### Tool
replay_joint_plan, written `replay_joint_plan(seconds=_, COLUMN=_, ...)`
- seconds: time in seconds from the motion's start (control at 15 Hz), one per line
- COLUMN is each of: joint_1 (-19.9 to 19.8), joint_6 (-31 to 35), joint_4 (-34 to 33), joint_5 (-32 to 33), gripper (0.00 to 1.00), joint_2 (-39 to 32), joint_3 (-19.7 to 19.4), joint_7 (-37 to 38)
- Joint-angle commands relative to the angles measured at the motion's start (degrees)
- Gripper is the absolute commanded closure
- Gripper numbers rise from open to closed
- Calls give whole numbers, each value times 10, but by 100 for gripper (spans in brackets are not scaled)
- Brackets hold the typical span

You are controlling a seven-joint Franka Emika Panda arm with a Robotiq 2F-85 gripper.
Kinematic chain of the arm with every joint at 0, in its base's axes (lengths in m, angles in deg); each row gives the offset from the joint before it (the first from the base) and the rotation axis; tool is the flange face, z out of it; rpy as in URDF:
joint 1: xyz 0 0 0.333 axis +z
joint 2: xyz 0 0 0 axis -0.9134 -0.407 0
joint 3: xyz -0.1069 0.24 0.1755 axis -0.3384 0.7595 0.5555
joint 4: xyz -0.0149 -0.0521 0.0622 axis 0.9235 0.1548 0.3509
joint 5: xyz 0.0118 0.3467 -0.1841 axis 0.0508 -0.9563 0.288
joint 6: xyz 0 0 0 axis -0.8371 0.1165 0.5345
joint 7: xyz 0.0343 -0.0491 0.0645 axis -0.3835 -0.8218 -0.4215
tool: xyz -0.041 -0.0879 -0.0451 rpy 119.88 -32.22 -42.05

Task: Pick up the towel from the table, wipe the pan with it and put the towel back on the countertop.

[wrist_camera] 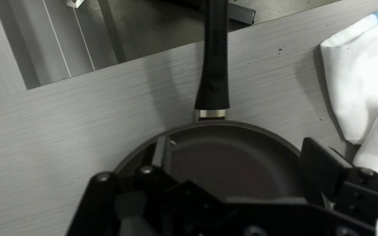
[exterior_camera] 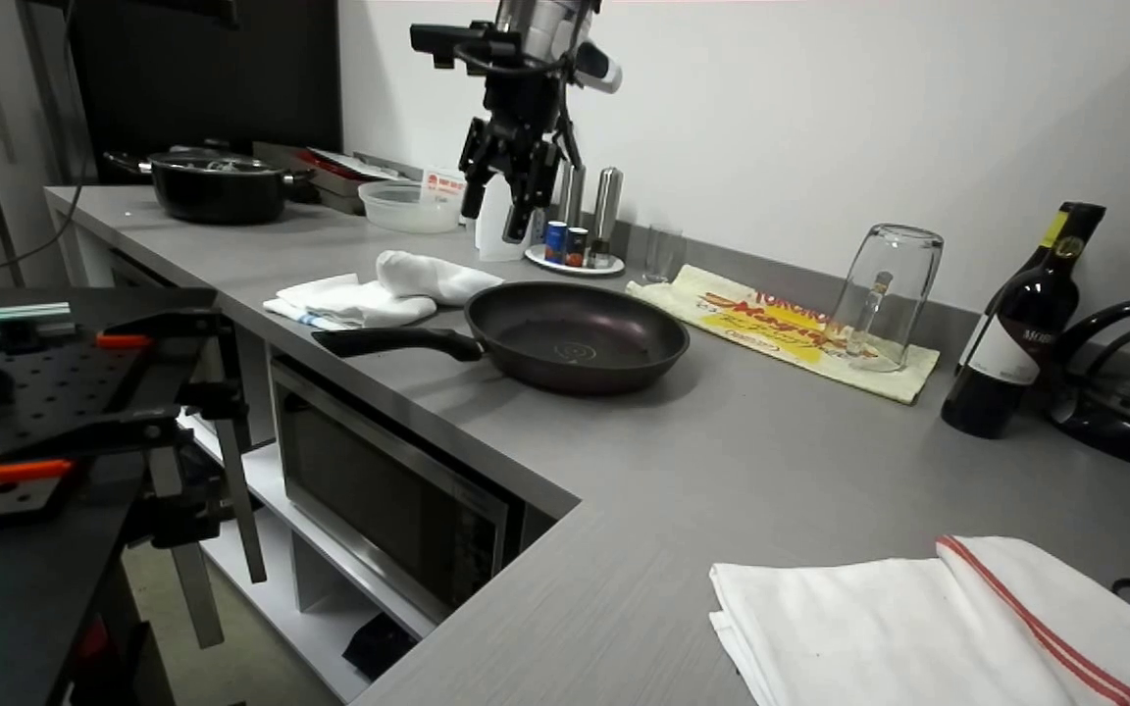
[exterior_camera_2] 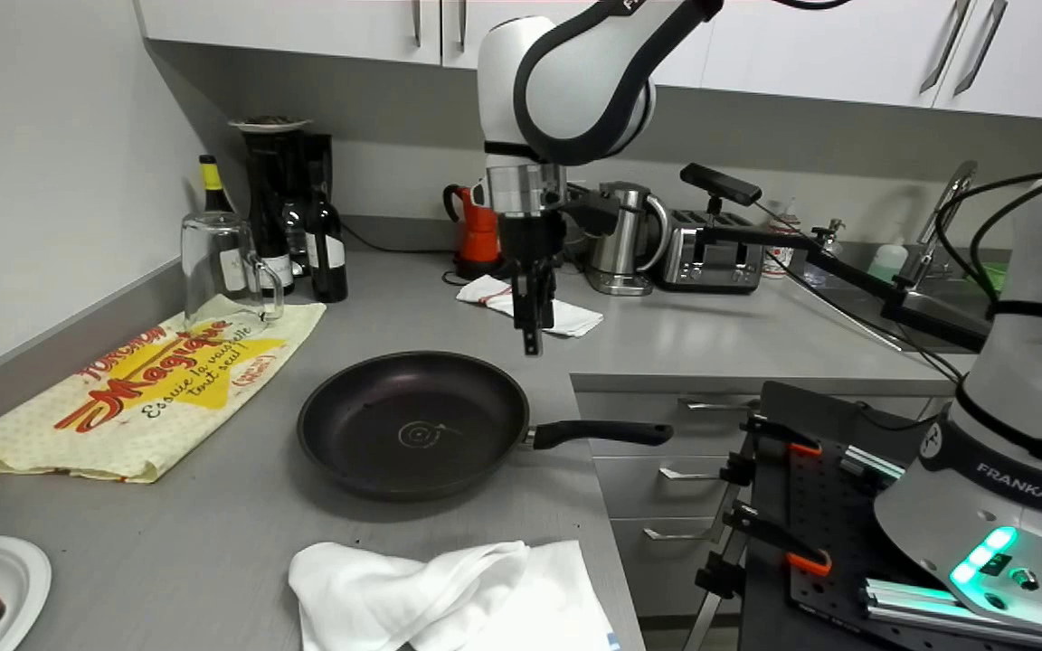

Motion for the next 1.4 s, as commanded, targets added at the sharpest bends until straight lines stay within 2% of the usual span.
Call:
replay_joint_plan(seconds=0.0, joint_1=25, joint_6=4, joint_4=-39, joint_5=-29, gripper=0, joint_2=-42, joint_3=30, joint_7=37)
replay_joint_plan(seconds=0.4, joint_1=60, joint_6=4, joint_4=-98, joint_5=-80, gripper=0, joint_2=-101, joint_3=78, joint_7=73)
replay_joint_plan(seconds=0.8, joint_1=62, joint_6=33, joint_4=-144, joint_5=-148, gripper=0, joint_2=-160, joint_3=108, joint_7=58)
replay_joint_plan(seconds=1.13, joint_1=54, joint_6=115, joint_4=-140, joint_5=-175, gripper=0, joint_2=-186, joint_3=121, joint_7=37)
replay_joint_plan(seconds=1.33, joint_1=54, joint_6=142, joint_4=-139, joint_5=-173, gripper=0, joint_2=-207, joint_3=125, joint_7=38)
